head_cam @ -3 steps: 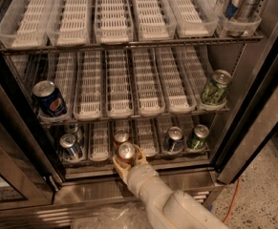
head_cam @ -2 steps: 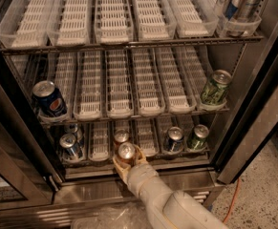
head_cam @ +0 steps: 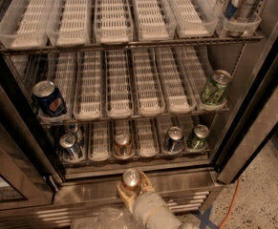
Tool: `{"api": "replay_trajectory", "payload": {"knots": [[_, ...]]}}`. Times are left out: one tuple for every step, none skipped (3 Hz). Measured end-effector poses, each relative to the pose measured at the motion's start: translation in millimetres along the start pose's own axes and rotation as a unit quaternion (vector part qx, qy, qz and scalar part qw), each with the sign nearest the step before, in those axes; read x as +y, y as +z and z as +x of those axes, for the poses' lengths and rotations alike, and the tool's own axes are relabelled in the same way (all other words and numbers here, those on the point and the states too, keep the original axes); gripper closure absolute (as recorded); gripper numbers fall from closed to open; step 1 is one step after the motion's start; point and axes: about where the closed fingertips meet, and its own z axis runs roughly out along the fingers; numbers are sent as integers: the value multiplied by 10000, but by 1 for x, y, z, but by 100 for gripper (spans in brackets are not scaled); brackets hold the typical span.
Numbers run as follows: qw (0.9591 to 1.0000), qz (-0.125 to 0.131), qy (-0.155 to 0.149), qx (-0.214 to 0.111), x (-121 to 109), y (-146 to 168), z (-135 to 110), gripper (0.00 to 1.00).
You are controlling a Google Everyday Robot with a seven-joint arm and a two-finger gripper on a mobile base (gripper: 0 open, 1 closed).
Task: Pick orange can from bottom shelf of fridge
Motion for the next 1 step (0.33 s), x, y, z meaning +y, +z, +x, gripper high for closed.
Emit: {"api": "replay_trajectory", "payload": {"knots": [[10000,6,2,-1,0,-1,0,100]]}}
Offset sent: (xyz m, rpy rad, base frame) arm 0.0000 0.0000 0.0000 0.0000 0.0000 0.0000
